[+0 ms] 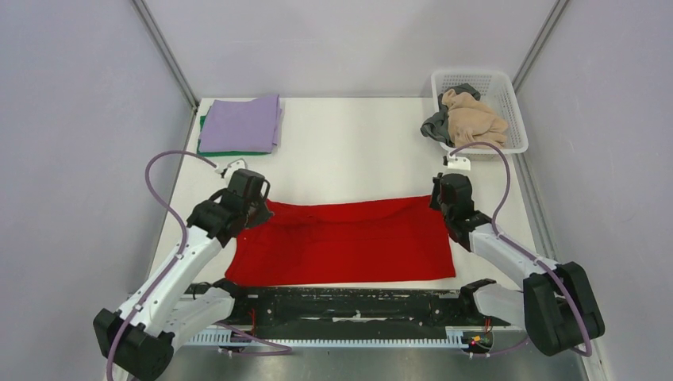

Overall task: Fold and stack the t-shirts
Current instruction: Fold the other side of the tshirt into a rectangle

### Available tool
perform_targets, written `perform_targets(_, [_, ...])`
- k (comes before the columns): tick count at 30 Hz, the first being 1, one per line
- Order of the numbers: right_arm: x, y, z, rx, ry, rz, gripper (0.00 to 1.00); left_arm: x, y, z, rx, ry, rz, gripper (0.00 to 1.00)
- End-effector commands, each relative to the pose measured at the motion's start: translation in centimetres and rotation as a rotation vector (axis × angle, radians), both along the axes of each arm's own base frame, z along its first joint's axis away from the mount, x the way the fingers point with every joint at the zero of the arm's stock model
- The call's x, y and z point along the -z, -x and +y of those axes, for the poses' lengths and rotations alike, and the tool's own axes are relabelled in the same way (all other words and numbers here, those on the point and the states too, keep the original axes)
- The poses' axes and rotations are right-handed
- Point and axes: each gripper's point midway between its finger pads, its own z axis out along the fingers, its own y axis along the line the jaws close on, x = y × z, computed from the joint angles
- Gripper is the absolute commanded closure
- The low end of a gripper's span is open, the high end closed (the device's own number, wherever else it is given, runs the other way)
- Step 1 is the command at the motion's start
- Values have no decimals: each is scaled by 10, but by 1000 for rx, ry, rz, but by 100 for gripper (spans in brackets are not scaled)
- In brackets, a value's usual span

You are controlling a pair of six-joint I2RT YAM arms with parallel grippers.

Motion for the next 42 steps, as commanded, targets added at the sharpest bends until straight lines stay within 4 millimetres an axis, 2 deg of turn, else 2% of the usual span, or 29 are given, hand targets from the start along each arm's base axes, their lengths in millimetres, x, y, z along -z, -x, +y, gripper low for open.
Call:
perform_targets(1, [-4,9,-4,12,6,-17,93,2,25,9,-50,27,21,98])
perform_targets(10, [-3,18,-3,2,-5,-8,92,3,61,22,-70,52,46,98])
perform_targets(14, [2,25,-2,-6,-15,-3,91,13,70,16,-69,98,79,98])
perform_targets(19, [18,34,-4,-16,-6,28,88,34,80,5,-70,181,115,98])
perform_targets(22, [27,39,-5,-5,-14,50,85,54,89,-4,-69,234,164,95])
perform_targets(25, [31,45,-8,23,-32,59,76,68,100,-13,-57,274,215,92])
perform_targets(27, [34,51,-16,71,-32,64,72,75,109,-15,-62,284,245,86])
perform_targets(28, [36,55,-20,96,-25,69,65,77,112,-16,-62,290,254,81])
perform_targets(30, [36,59,-30,159,-20,63,40,80,121,-17,-59,298,279,60])
perform_targets(32, [38,67,-44,234,10,79,27,75,124,-18,-50,308,278,37])
perform_targets(34, [32,72,-60,324,40,63,9,63,120,-20,-22,313,247,8])
perform_targets(35, [28,74,-66,363,46,54,2,52,116,-21,-8,318,218,1])
perform_targets(39, [7,78,-83,463,68,-3,2,20,88,-24,47,286,87,0])
perform_targets(42, [-4,73,-76,422,35,-42,2,17,59,-40,90,281,32,0])
